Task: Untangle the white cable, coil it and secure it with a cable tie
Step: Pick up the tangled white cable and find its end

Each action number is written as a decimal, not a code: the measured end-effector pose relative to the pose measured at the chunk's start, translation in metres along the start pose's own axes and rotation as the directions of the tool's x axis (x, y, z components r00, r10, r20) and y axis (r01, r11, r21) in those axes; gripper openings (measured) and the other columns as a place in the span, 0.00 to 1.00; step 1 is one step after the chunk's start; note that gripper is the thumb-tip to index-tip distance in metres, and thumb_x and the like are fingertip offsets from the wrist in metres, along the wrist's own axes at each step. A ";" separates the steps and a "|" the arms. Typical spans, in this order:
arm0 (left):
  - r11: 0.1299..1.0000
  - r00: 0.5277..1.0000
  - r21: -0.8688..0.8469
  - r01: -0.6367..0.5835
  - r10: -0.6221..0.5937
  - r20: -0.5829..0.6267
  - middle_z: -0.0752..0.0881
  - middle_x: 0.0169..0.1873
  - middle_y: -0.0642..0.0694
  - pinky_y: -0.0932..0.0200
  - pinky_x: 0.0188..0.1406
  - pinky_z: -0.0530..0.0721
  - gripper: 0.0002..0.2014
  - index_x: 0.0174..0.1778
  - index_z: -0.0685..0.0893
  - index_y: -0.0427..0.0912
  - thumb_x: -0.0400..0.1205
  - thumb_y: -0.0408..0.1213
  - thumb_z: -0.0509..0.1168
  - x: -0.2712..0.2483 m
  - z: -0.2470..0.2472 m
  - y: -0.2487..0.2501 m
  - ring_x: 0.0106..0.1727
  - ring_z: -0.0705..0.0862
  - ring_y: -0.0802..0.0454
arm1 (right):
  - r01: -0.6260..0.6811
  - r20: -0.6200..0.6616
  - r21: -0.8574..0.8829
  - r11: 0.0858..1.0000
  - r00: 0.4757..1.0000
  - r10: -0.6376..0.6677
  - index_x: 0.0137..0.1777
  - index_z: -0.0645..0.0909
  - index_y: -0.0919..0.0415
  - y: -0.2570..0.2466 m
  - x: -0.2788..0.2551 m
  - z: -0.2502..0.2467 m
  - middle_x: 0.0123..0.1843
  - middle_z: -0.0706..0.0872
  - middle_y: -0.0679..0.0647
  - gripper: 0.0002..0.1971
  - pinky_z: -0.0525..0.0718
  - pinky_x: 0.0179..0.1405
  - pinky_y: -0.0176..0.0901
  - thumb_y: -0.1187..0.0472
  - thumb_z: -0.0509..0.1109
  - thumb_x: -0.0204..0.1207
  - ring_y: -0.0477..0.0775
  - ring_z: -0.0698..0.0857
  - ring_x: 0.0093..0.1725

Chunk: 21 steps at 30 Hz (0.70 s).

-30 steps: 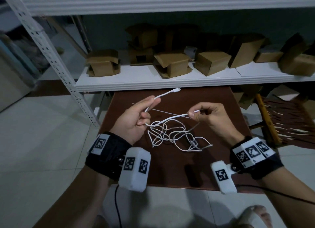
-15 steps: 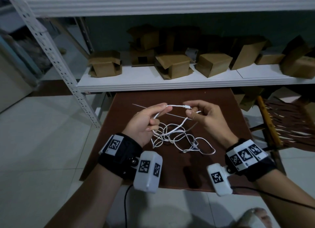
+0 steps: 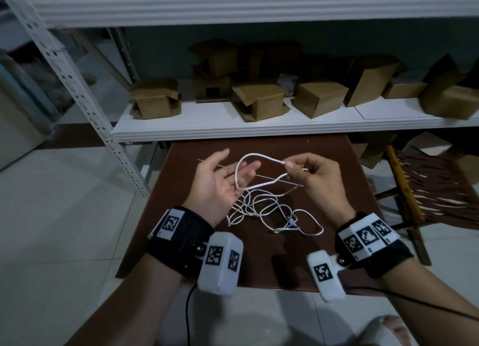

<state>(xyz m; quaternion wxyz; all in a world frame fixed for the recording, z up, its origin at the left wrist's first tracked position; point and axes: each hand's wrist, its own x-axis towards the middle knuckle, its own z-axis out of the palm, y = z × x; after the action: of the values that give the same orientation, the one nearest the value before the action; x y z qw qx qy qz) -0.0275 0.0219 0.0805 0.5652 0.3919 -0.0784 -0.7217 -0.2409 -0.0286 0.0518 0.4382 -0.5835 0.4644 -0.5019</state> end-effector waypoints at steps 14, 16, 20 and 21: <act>0.950 0.956 0.300 -0.086 -0.006 0.293 0.84 0.78 0.37 0.39 0.89 0.67 0.28 0.80 0.79 0.36 0.89 0.51 0.65 0.000 0.018 -0.039 0.83 0.78 0.42 | 0.101 -0.202 0.092 0.991 0.976 -0.081 0.52 0.92 0.65 -0.005 -0.010 0.005 0.42 0.93 0.52 0.03 0.81 0.41 0.26 0.68 0.79 0.79 0.35 0.87 0.38; 0.922 0.957 0.359 -0.147 0.040 0.289 0.83 0.78 0.38 0.40 0.88 0.70 0.21 0.80 0.80 0.40 0.93 0.44 0.60 0.003 0.021 -0.048 0.83 0.78 0.42 | 0.096 -0.172 0.108 0.989 0.982 -0.077 0.52 0.92 0.66 -0.008 -0.013 0.007 0.42 0.93 0.54 0.04 0.82 0.40 0.26 0.69 0.79 0.79 0.36 0.88 0.39; 0.920 0.955 0.326 -0.219 0.134 0.265 0.83 0.78 0.38 0.41 0.88 0.70 0.21 0.85 0.74 0.35 0.96 0.33 0.51 0.012 0.015 -0.047 0.82 0.79 0.40 | 0.089 -0.109 0.088 0.992 0.991 -0.079 0.50 0.92 0.59 -0.007 -0.015 0.012 0.40 0.94 0.50 0.04 0.84 0.41 0.31 0.68 0.81 0.78 0.42 0.89 0.40; 0.921 0.953 0.318 -0.226 0.141 0.267 0.84 0.78 0.37 0.41 0.88 0.70 0.21 0.85 0.74 0.34 0.96 0.31 0.50 0.013 0.014 -0.045 0.82 0.80 0.40 | 0.092 -0.096 0.091 0.992 0.992 -0.084 0.50 0.92 0.59 -0.006 -0.015 0.013 0.40 0.94 0.51 0.05 0.85 0.42 0.33 0.68 0.80 0.78 0.44 0.89 0.41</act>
<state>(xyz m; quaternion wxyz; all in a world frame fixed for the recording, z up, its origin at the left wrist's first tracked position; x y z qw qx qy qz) -0.0714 0.0214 0.0584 0.5396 0.3858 -0.3078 -0.6821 -0.2281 -0.0121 0.0536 0.4211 -0.5581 0.4334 -0.5687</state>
